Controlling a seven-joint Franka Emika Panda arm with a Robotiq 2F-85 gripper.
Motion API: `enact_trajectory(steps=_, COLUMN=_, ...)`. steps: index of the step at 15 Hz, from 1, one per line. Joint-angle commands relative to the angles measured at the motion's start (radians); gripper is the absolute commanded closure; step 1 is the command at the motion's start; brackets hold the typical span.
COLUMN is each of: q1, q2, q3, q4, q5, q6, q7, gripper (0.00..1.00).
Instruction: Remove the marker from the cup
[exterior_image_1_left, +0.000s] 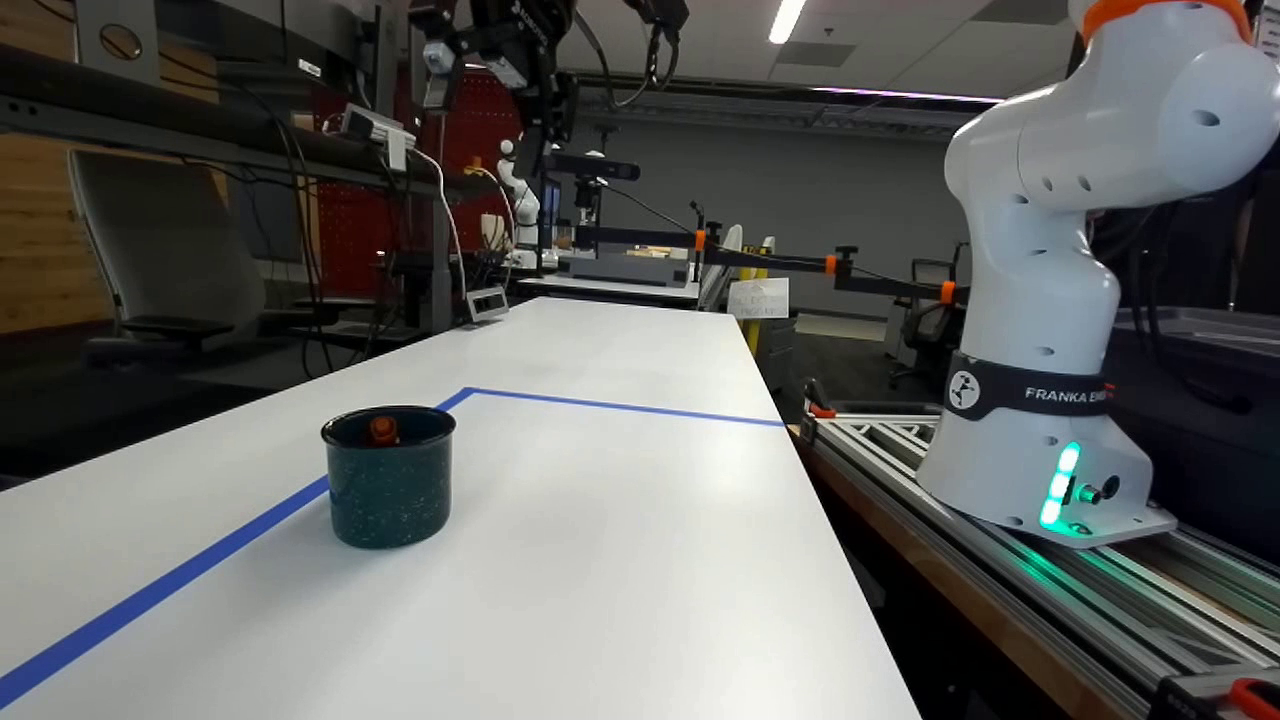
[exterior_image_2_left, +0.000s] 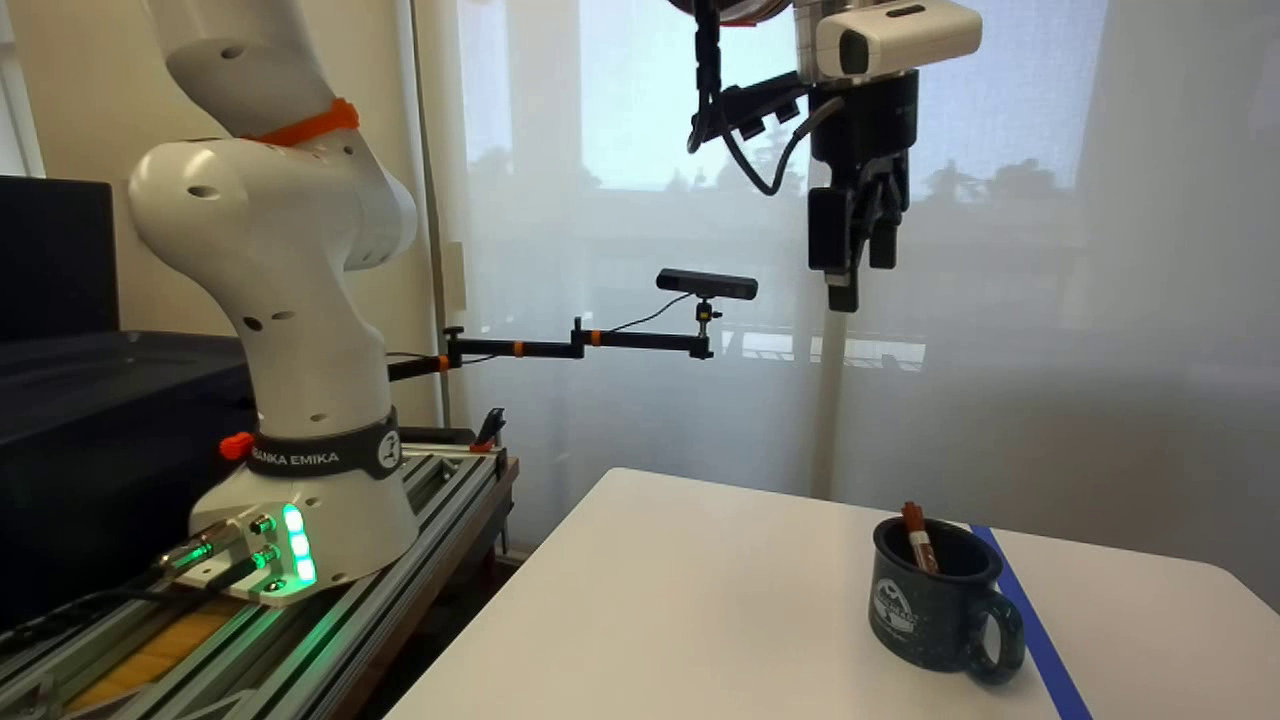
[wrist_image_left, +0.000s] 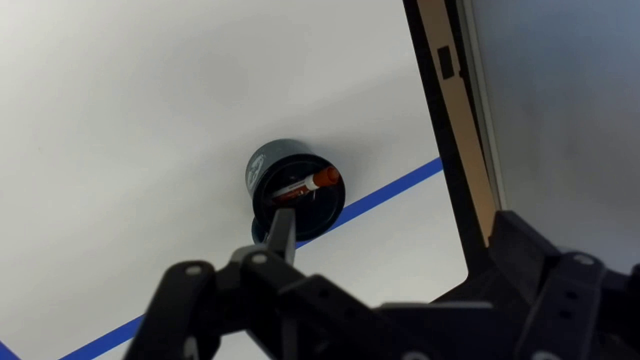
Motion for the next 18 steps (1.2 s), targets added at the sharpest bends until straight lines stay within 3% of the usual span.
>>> enact_trajectory(steps=1, q1=-0.021, q2=0.035, q3=0.008, q4=0.016, q5=0.042, q6=0.056, q7=0.098, gripper=0.00)
enact_trajectory(steps=12, q1=-0.013, q2=0.193, q3=-0.044, q4=0.076, q5=0.401, q6=0.036, q7=-0.036, gripper=0.00)
enact_trajectory(steps=18, q1=-0.028, q2=0.275, q3=-0.041, q4=0.106, q5=0.464, q6=-0.003, q7=-0.044, gripper=0.00)
